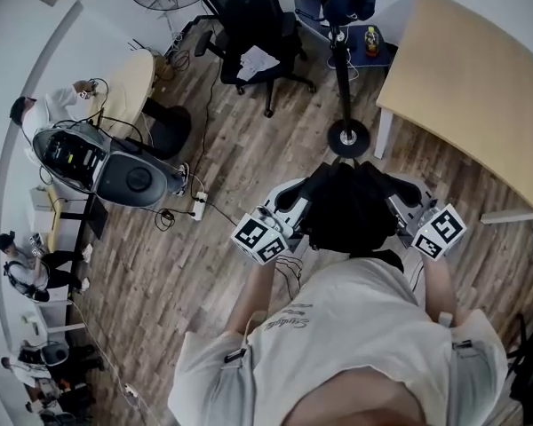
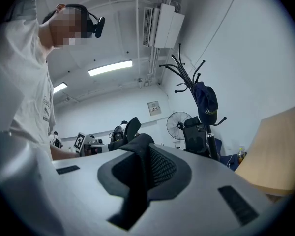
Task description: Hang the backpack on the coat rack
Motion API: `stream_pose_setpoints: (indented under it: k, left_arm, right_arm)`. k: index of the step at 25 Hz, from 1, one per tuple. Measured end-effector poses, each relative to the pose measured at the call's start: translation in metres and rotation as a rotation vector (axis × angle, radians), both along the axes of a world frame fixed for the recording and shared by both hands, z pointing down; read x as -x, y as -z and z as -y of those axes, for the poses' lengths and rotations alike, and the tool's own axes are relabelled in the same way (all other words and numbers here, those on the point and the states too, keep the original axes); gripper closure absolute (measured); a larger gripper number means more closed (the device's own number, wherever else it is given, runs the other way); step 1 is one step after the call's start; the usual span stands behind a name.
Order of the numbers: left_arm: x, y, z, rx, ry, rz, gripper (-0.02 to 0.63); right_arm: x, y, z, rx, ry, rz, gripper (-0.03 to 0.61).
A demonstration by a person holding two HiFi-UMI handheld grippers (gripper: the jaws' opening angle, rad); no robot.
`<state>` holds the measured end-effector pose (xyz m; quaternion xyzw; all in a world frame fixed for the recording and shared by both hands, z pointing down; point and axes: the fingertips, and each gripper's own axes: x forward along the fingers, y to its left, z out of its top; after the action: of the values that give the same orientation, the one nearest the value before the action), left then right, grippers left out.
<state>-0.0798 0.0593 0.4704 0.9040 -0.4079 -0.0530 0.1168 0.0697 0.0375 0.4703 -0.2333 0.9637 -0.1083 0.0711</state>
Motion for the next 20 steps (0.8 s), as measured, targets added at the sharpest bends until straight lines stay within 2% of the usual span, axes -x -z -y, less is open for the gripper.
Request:
stream_pose_setpoints:
  k: [10, 17, 20]
  left_arm:
    - [-0.002, 0.001, 0.104, -0.015, 0.067, 0.019, 0.572]
    - [0.011, 0.001, 0.155, 0.016, 0.042, 0.037, 0.572]
    - [0.022, -0.006, 0.177, 0.033, 0.011, 0.020, 0.572]
  right_arm:
    - [-0.003, 0.002, 0.102, -0.040, 0.020, -0.014, 0.552]
    - [0.011, 0.003, 0.147, -0.016, -0.003, -0.032, 0.552]
    - [0.022, -0.003, 0.167, 0.001, -0.027, -0.044, 0.552]
